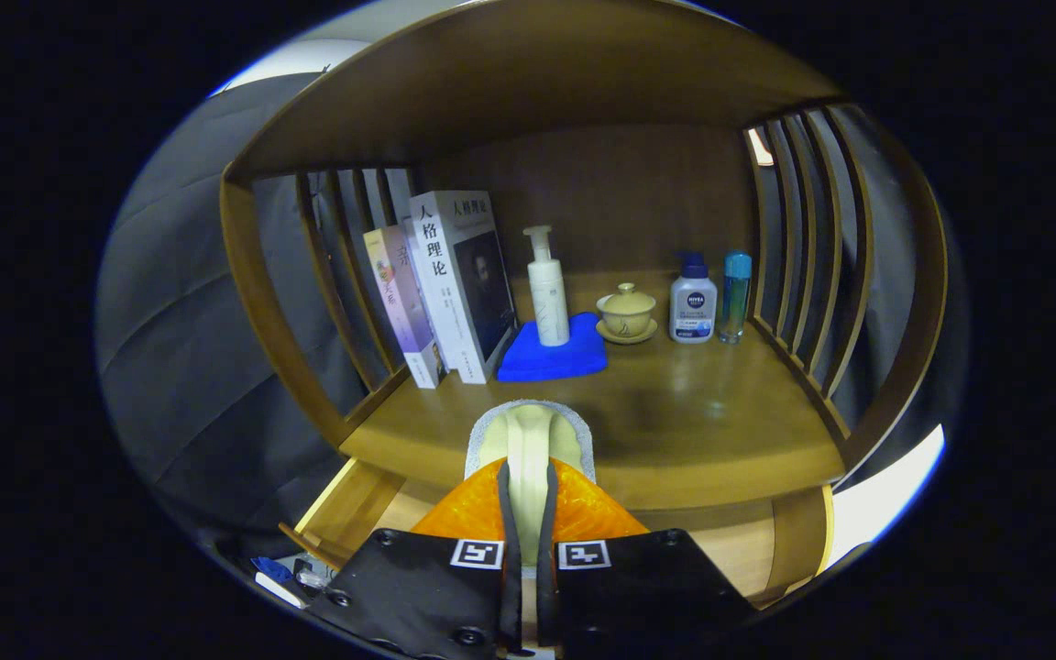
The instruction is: Pull open the drawer, take out the items inside it, and place them on the countertop above the cabinet.
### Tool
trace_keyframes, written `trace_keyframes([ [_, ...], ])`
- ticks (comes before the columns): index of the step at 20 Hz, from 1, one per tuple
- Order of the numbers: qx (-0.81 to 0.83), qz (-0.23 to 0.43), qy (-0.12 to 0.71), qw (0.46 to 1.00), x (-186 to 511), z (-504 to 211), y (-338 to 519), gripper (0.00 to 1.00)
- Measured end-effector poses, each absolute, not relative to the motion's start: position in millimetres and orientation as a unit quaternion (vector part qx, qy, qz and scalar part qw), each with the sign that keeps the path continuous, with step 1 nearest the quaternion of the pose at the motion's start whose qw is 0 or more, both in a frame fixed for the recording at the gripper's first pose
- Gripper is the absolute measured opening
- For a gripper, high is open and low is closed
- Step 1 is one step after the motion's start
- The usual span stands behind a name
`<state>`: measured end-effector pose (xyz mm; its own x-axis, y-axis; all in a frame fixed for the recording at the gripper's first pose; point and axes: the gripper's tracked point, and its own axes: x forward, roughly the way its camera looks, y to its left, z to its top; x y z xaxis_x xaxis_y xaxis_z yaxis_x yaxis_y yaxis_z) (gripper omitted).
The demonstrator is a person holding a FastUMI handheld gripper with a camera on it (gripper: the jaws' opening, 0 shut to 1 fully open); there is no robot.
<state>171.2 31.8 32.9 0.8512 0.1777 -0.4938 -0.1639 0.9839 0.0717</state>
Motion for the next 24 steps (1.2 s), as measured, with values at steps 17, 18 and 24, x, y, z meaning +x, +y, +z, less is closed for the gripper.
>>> trace_keyframes([
  [17,0.023,0.008,0.251,0.968,263.9,-1.0,12.4,0.20],
  [18,0.021,0.000,0.248,0.968,262.4,-3.3,10.5,0.21],
  [24,0.020,0.024,0.178,0.984,251.0,6.5,25.4,0.98],
])
